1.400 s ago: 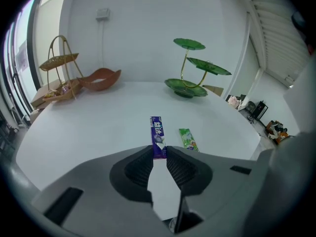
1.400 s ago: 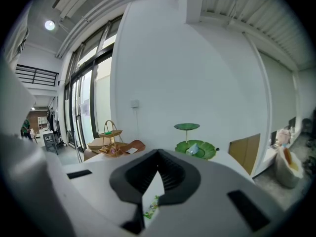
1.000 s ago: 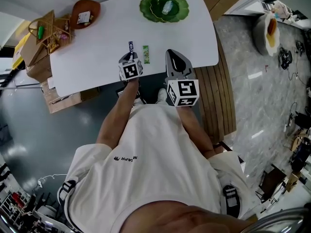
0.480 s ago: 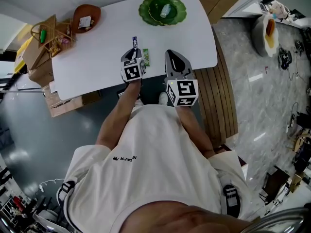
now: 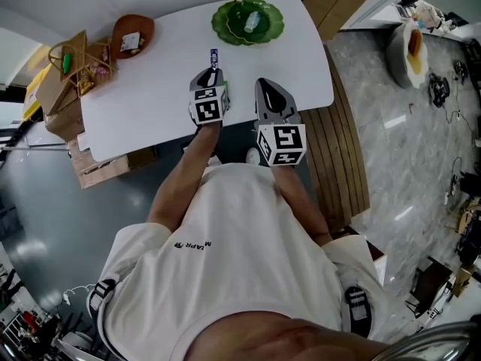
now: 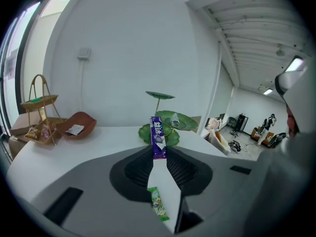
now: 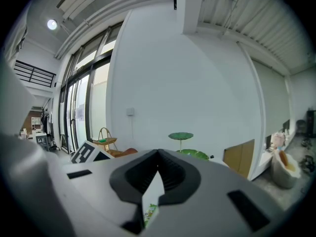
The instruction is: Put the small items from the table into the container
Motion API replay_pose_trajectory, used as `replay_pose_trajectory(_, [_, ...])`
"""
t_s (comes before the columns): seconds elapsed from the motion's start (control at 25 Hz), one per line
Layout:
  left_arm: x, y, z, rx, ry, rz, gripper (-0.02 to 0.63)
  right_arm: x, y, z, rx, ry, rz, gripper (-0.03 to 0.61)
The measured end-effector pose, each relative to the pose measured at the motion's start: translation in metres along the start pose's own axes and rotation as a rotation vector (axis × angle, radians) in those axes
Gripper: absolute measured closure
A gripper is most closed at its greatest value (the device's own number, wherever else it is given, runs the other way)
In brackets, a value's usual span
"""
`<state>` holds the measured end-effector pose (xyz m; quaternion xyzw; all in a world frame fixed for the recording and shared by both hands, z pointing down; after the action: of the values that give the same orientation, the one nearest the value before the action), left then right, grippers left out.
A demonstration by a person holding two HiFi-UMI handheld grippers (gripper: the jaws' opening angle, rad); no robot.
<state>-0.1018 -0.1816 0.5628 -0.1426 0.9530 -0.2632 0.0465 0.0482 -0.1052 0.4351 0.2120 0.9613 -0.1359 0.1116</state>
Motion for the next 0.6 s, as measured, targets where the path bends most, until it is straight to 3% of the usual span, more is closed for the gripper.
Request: replay_pose_trajectory(0.6, [-0.025, -0.020, 0.051, -0.090, -0.099, -0.065, 0.526, -0.007, 0.002, 0.008, -0.028, 0.009, -0.022, 0.572])
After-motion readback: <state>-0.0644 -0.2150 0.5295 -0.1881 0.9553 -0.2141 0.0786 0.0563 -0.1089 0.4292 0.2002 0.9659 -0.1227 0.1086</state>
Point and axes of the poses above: the fingertips, and each gripper's own axes: y backward along the fingers, x to its left, z out of its top, the point moved 5 cm from there along y, backward along the fingers, and after that the axes turned 13 degrees about -y, right-handed, at the moved point
